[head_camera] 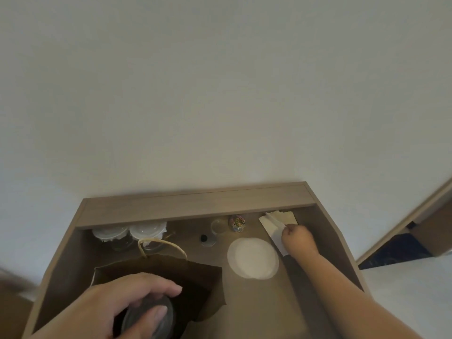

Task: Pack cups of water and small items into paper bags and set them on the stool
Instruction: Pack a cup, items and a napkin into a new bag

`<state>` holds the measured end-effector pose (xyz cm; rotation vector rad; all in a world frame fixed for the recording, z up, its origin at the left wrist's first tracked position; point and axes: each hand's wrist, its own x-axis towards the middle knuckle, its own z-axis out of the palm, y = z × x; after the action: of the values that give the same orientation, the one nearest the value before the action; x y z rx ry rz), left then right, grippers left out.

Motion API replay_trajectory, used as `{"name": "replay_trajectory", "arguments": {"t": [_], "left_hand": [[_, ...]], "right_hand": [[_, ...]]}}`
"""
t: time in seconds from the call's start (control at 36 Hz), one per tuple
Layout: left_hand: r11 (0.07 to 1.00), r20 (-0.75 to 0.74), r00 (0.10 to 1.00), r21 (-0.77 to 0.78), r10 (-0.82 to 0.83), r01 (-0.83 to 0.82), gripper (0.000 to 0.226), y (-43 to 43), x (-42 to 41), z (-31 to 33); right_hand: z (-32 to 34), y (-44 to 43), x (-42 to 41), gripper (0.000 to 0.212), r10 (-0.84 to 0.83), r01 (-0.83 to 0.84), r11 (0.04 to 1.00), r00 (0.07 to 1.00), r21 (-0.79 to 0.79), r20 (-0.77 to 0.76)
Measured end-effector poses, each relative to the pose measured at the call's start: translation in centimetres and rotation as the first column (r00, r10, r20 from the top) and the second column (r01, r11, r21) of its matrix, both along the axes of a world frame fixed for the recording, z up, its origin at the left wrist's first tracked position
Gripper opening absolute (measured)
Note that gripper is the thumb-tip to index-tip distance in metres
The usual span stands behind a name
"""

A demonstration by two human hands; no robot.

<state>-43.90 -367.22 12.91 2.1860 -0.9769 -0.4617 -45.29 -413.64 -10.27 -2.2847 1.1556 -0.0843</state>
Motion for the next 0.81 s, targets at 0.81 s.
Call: {"name": "replay_trajectory", "arguments": {"t": [0.81], "left_hand": [[0.999,-0.053,0.998,0.025,-0.046,0.048,0.044,0.4,1.7,-0.5]], "right_hand": [[-1.0,4.7,-6.8,0.047,0.375,-0.426,0.881,0.893,-0.203,-0.247]]}}
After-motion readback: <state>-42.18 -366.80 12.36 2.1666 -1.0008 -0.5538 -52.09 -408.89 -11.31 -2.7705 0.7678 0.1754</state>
